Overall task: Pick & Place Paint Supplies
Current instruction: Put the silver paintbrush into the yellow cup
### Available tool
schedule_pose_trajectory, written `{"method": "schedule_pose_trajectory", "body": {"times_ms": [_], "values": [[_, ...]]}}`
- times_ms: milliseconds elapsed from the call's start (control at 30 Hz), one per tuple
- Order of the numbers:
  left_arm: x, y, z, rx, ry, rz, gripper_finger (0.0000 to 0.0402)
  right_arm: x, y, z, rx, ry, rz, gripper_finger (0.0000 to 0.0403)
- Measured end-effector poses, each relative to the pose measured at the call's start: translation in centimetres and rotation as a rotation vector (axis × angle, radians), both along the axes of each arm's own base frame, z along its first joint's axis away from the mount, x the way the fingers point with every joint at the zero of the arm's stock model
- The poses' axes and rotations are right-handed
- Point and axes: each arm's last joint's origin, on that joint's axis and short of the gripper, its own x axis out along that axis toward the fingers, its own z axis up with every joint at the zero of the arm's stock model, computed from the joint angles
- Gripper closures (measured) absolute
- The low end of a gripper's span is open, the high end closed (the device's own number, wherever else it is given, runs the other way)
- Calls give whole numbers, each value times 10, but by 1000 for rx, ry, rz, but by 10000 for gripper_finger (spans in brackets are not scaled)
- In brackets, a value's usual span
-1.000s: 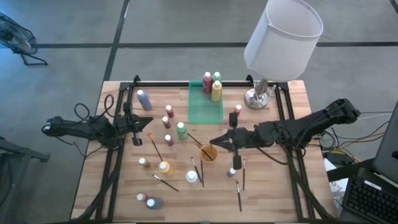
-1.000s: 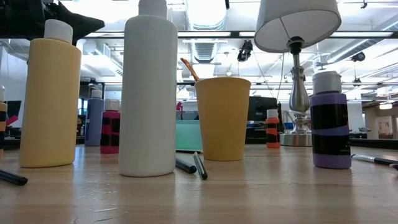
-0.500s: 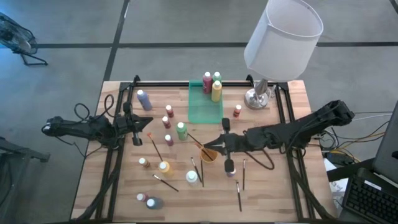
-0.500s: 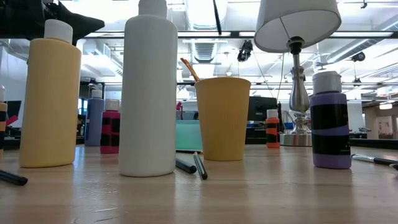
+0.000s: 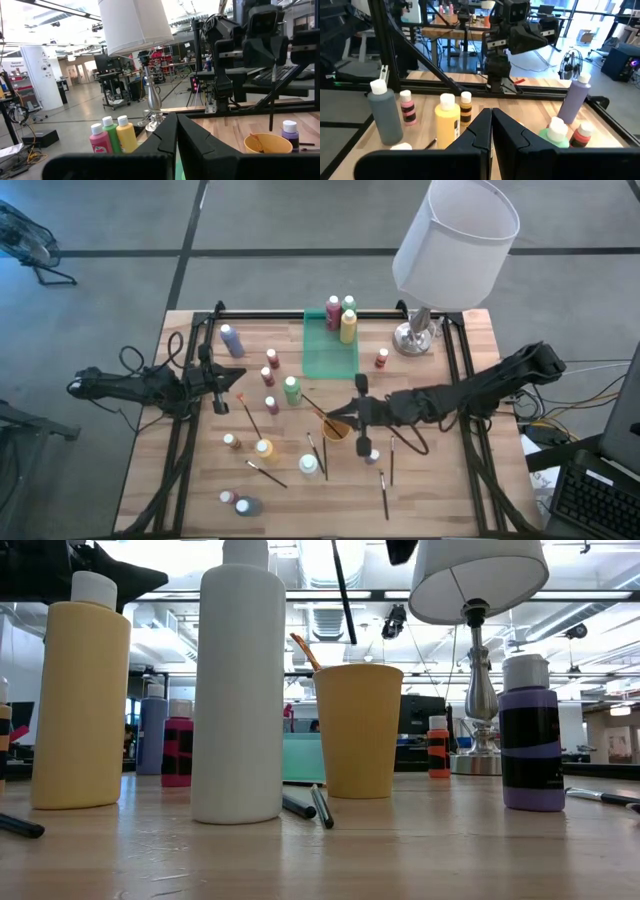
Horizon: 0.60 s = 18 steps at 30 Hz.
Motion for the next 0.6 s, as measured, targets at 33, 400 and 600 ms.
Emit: {"method": "schedule_pose_trajectory", "body": {"times_ms": [33, 400, 600], "values": [[0, 0, 0, 0, 0, 0, 385, -1, 0, -4, 2, -3, 0, 395], [0, 0, 0, 0, 0, 0, 385, -19, -8, -44, 101, -80, -16, 395], [0, 0, 0, 0, 0, 0, 385, -27, -13, -57, 140, -131, -26, 395]]}}
